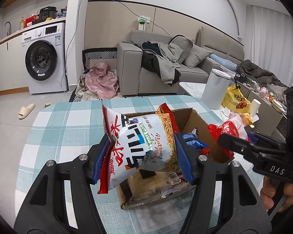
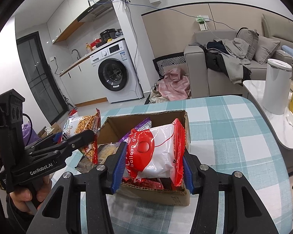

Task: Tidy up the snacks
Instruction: 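Lift both held bags and carry them over the cardboard box, then open both grippers to drop the bags into the box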

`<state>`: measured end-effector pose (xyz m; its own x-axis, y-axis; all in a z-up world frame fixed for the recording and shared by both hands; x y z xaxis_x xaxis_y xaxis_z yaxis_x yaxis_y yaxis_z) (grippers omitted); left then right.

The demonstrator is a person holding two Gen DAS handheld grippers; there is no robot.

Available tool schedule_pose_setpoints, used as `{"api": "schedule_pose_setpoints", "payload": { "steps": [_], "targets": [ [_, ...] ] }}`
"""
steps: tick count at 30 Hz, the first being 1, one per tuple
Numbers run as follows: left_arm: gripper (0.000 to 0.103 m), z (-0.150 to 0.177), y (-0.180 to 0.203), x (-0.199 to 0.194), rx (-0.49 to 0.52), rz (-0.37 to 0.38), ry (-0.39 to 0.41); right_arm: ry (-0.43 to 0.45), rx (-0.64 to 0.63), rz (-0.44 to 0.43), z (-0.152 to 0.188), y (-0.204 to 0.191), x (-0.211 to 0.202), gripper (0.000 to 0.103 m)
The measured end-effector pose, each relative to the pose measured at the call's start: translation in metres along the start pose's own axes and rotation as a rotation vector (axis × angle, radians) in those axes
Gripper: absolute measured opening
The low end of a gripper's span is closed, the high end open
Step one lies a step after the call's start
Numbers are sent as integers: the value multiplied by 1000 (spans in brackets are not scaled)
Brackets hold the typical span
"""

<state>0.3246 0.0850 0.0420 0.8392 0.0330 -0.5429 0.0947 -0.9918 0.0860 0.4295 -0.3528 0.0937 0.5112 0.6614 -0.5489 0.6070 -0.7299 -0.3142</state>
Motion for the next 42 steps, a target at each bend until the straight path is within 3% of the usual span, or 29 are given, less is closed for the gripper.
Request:
{"api": "schedule_pose_setpoints", "payload": {
  "steps": [20,23,26,28,32,36,42],
  "targets": [
    [60,9,11,48,43,-24,-28,-65,-33,7,10,3,37,52],
    [69,10,10,46,55,-33,-28,-65,-43,-4,10,3,35,54],
    [86,10,9,41,50,-35,-13,-34,-69,6,8,2,28,65],
    [87,11,7,36,35,-30,-4,-15,-79,9,7,3,22,72],
    [102,11,0,22,18,-42,32,2,-80,-3,8,4,13,89],
    [103,15,-6,5,19,-44,61,41,-79,-25,8,5,0,102],
    [102,24,-15,-20,0,-47,91,80,-96,-54,12,0,-18,102]
  ]
}}
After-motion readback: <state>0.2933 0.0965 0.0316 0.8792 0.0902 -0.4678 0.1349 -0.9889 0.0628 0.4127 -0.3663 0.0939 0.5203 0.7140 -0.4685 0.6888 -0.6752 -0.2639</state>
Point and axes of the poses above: each gripper's, at about its wrist camera, not at the fingertips, and x roughly the way its jaws point, y to its right, z to its underside, the point moved 8 cm from there along x, roughly the way its jaws point, and after that the axes turned 6 degrees about -z, right-handed, at the moved point
